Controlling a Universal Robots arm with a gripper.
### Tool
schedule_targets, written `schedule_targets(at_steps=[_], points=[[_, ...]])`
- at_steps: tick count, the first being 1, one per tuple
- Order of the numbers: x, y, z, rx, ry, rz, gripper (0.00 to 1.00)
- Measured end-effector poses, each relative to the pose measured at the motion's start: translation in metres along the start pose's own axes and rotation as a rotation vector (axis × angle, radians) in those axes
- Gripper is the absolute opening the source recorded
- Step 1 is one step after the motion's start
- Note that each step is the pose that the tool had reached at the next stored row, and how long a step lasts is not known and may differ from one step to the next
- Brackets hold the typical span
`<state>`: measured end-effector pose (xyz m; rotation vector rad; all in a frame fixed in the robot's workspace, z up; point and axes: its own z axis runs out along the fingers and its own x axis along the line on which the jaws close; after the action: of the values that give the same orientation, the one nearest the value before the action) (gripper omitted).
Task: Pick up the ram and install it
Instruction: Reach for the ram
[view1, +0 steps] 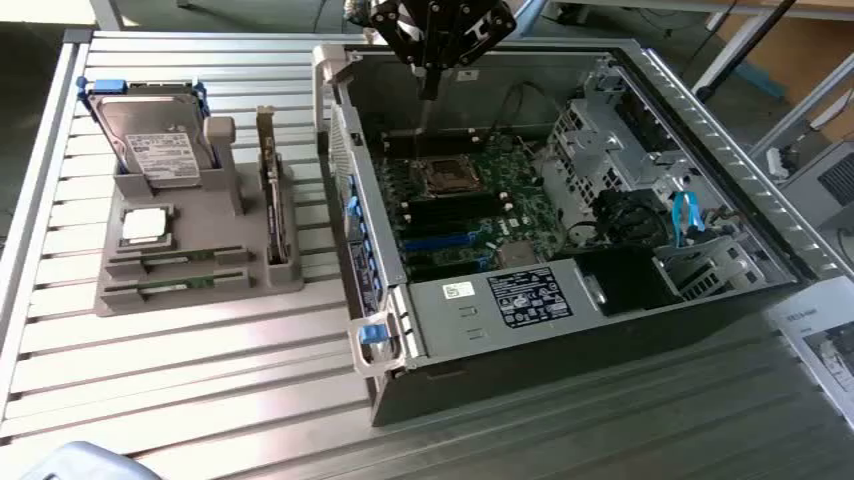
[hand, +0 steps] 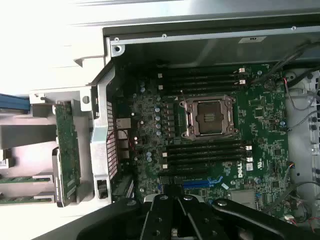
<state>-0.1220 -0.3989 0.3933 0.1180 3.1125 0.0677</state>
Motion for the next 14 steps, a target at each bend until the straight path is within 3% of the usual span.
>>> schedule_targets(at_steps=[14], points=[[0.0035, -0.0003, -0.0001, -0.0001, -0.0001, 0.0, 0.1]])
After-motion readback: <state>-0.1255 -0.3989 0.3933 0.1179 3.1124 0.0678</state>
